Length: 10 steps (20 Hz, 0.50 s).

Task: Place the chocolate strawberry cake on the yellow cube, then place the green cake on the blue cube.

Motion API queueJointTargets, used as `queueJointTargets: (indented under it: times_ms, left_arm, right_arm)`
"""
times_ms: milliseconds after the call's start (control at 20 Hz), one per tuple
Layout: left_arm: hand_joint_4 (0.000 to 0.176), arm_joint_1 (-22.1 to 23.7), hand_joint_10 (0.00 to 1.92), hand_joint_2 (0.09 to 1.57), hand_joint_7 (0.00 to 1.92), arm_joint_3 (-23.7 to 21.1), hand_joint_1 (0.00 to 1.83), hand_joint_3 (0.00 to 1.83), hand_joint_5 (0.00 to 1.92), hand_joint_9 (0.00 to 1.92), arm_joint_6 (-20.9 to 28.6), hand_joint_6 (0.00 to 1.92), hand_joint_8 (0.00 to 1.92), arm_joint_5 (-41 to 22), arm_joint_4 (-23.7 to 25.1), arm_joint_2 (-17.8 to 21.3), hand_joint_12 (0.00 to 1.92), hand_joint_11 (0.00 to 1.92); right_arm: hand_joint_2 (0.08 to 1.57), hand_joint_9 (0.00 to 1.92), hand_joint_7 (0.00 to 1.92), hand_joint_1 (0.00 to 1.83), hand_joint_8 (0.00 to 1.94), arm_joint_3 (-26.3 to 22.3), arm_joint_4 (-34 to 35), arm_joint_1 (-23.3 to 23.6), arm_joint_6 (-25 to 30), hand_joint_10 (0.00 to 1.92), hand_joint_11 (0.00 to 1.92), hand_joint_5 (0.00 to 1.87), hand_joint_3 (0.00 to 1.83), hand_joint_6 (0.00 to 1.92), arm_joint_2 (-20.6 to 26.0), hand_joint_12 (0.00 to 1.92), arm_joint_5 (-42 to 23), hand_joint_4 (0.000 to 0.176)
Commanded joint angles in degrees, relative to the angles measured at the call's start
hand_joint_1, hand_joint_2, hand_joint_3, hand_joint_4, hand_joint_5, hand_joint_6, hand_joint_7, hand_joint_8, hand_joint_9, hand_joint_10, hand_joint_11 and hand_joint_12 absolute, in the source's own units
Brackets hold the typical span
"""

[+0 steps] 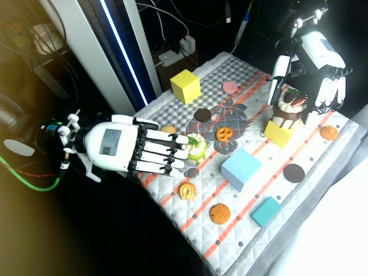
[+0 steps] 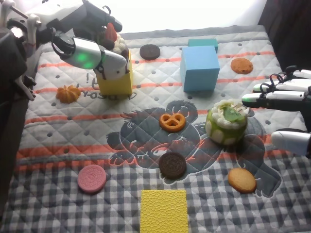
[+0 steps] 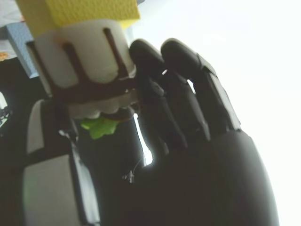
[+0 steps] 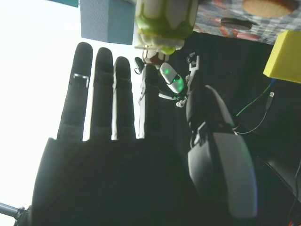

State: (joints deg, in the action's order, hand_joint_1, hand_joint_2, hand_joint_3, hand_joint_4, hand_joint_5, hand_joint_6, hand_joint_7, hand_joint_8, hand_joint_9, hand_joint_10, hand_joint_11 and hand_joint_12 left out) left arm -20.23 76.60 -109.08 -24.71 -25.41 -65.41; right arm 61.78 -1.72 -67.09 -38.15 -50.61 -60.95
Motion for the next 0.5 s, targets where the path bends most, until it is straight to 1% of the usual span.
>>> queueJointTargets:
  times_ms: [0,50,100,200,250,300,350,400,450]
  left_arm:
    - [0.016,0.0,0.76,0.92,0.86,-0.1,0.85,0.00,0.66,0.64,0.0,0.00,0.00,-4.4,0.5,0.8,1.49,0.23]
    - [0.023,0.0,0.67,0.90,0.81,-0.1,0.83,0.00,0.62,0.64,0.0,0.00,0.00,-4.4,0.5,0.9,1.43,0.23]
    - [0.034,0.0,0.60,0.89,0.77,-0.1,0.81,0.00,0.59,0.63,0.0,0.00,0.00,-4.3,0.5,0.9,1.39,0.23]
    - [0.036,0.0,0.49,0.86,0.71,-0.1,0.80,0.00,0.55,0.63,0.0,0.00,0.00,-4.2,0.4,1.0,1.35,0.24]
    - [0.034,0.0,0.44,0.85,0.71,-0.2,0.80,0.00,0.55,0.64,0.0,0.00,0.00,-4.2,0.4,1.0,1.32,0.26]
    - [0.041,0.0,0.37,0.84,0.69,-0.4,0.78,0.00,0.53,0.64,0.0,0.00,0.00,-4.2,0.4,1.2,1.33,0.22]
    - [0.042,0.0,0.30,0.84,0.67,-0.4,0.78,0.00,0.52,0.66,0.0,0.00,0.00,-4.2,0.4,1.3,1.30,0.21]
    - [0.046,0.0,0.26,0.84,0.65,-0.5,0.77,0.00,0.50,0.66,0.0,0.00,0.00,-4.2,0.4,1.3,1.32,0.19]
    - [0.048,-0.1,0.25,0.84,0.65,-0.5,0.77,0.00,0.50,0.66,0.0,0.00,0.00,-4.1,0.4,1.3,1.33,0.19]
  right_arm:
    - [1.35,0.39,0.34,0.21,0.00,0.2,1.1,0.3,0.6,0.00,0.17,0.36,0.00,0.00,-0.1,0.69,-6.8,0.129]
    - [1.36,0.40,0.35,0.22,0.00,0.2,1.1,0.3,0.7,0.01,0.19,0.37,0.00,0.00,-0.1,0.70,-6.8,0.114]
    - [1.36,0.41,0.35,0.22,0.00,0.2,1.1,0.3,0.7,0.01,0.21,0.37,0.00,0.00,-0.1,0.71,-6.8,0.113]
    - [1.36,0.41,0.35,0.20,0.00,0.2,1.1,0.3,0.7,0.01,0.21,0.37,0.00,0.00,-0.1,0.71,-6.8,0.108]
    - [1.35,0.42,0.35,0.21,0.00,0.2,1.1,0.3,0.8,0.01,0.21,0.37,0.00,0.00,-0.1,0.71,-6.8,0.109]
    - [1.35,0.42,0.35,0.21,0.00,0.2,1.1,0.3,0.8,0.01,0.21,0.37,0.00,0.00,-0.1,0.71,-6.8,0.108]
    - [1.35,0.41,0.35,0.20,0.00,0.2,1.1,0.3,0.8,0.00,0.20,0.37,0.00,0.00,-0.1,0.71,-6.8,0.108]
    - [1.35,0.42,0.35,0.22,0.00,0.2,1.1,0.2,0.9,0.00,0.22,0.38,0.00,0.00,-0.1,0.72,-6.8,0.104]
    - [1.35,0.42,0.36,0.22,0.00,0.2,1.1,0.2,0.9,0.00,0.22,0.38,0.00,0.00,-0.1,0.72,-6.8,0.106]
